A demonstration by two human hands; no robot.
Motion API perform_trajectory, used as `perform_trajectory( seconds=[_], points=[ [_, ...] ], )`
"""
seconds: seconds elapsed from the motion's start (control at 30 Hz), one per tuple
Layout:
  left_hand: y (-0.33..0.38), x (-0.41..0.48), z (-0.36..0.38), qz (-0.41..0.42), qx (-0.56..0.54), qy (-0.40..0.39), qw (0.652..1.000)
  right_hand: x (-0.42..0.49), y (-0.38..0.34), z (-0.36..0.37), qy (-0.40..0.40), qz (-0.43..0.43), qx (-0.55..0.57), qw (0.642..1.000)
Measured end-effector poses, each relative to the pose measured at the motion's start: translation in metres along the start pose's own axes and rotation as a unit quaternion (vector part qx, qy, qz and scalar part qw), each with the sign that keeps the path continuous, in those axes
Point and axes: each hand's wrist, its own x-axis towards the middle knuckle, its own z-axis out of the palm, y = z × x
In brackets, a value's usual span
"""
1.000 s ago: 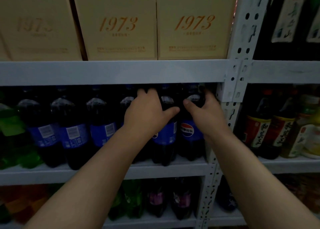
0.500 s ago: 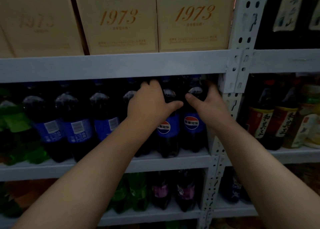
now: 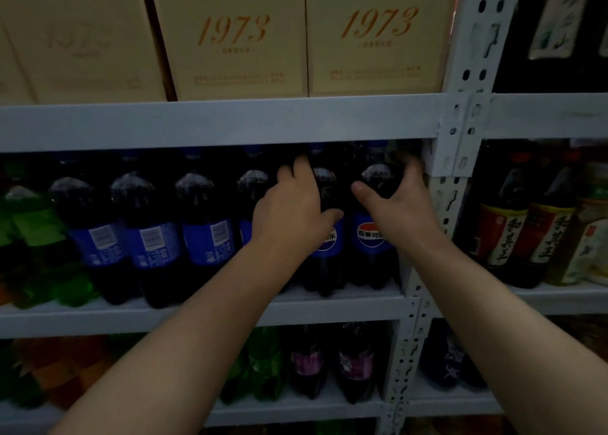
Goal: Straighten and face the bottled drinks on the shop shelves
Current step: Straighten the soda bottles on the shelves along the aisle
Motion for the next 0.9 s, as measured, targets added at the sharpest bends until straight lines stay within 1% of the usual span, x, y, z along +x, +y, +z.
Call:
perform_trajectory(
  seconds=[0.17,0.3,0.43,0.53,0.63,0.7,0.77,0.83,0.9],
  points=[
    [-0.001,-0.003,0.004,-0.001,0.03,0.034,0.999,0.006,0.0,-0.006,-0.055,-0.013,0.028,0.998],
    [-0.003,-0.004,0.006,0.005,0.032,0.038,0.999,0.006,0.003,-0.008,-0.091,-0.008,0.05,0.995],
    [-0.002,-0.007,0.009,0.018,0.052,0.042,0.998,0.002,0.006,-0.012,-0.079,0.002,0.051,0.996],
    [-0.002,-0.015,0.015,0.027,0.074,0.039,0.996,-0.012,0.011,-0.01,-0.065,0.004,0.015,0.998],
    [-0.005,-0.029,0.021,0.041,0.1,0.06,0.992,-0.045,0.024,-0.004,-0.045,-0.008,-0.033,0.998],
    [-0.008,-0.046,0.027,0.054,0.086,0.078,0.992,-0.072,0.041,-0.001,-0.045,-0.01,-0.058,0.997],
    [-0.015,-0.068,0.036,0.059,0.04,0.084,0.994,-0.097,0.056,0.002,-0.05,0.002,-0.096,0.994],
    [-0.02,-0.093,0.049,0.042,-0.016,0.081,0.996,-0.11,0.067,0.004,-0.042,-0.002,-0.129,0.991],
    [-0.023,-0.111,0.064,0.005,-0.047,0.073,0.996,-0.111,0.071,0.008,-0.03,-0.006,-0.133,0.991]
  ],
)
